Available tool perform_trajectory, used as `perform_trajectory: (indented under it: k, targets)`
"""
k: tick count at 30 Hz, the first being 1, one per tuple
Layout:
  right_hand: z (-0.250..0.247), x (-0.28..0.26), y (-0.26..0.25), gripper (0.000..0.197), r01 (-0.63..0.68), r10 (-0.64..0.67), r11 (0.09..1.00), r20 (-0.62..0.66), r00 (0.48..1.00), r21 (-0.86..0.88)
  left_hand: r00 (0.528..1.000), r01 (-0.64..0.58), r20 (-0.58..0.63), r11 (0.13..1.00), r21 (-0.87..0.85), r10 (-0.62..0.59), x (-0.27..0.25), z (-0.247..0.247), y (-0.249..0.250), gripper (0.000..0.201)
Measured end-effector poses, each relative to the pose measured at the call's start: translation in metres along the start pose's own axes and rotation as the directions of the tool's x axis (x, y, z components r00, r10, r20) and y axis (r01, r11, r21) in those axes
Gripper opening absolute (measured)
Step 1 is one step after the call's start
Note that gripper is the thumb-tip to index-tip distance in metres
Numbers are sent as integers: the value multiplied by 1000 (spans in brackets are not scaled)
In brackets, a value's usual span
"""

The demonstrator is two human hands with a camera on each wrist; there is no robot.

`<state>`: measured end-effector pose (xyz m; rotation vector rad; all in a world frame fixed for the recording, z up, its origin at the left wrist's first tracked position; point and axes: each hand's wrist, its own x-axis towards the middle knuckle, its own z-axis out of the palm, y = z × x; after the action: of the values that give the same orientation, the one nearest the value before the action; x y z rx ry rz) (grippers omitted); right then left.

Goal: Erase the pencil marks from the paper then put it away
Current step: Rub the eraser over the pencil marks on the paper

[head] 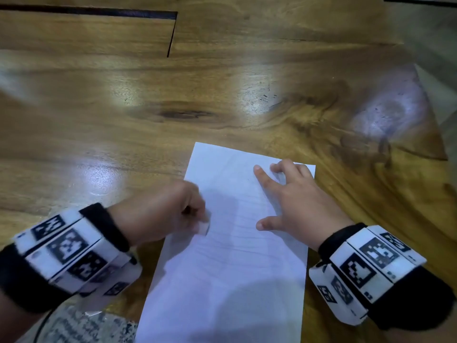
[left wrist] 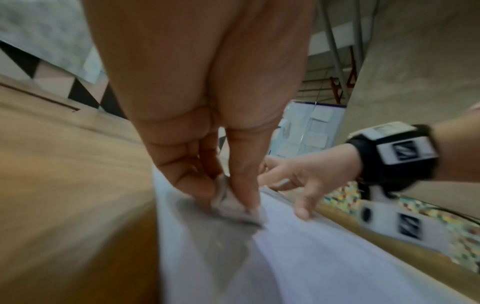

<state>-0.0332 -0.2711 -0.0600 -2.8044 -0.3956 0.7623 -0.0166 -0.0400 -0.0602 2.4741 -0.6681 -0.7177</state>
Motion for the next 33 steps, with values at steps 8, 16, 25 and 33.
perform_trajectory:
  k: [8,16,25,33]
  targets:
    - [0,1,0,100,-8,8,1000,7,1000,0,977,-81,-191,993,82,96,47,6,26,17]
    - [-2,1,0,99,-9,9,1000,15,1000,-8,975,-92,-199,994,60,102,56,0,30,13]
    - [1,0,1,100,-7,7,1000,-10,1000,7,994,-102,34,995,24,101,25,9,20,3]
    - [2,1,2,101,-2,2,1000,-27,1000,8,973,-175,-138,980,99,187,56,8,32,19]
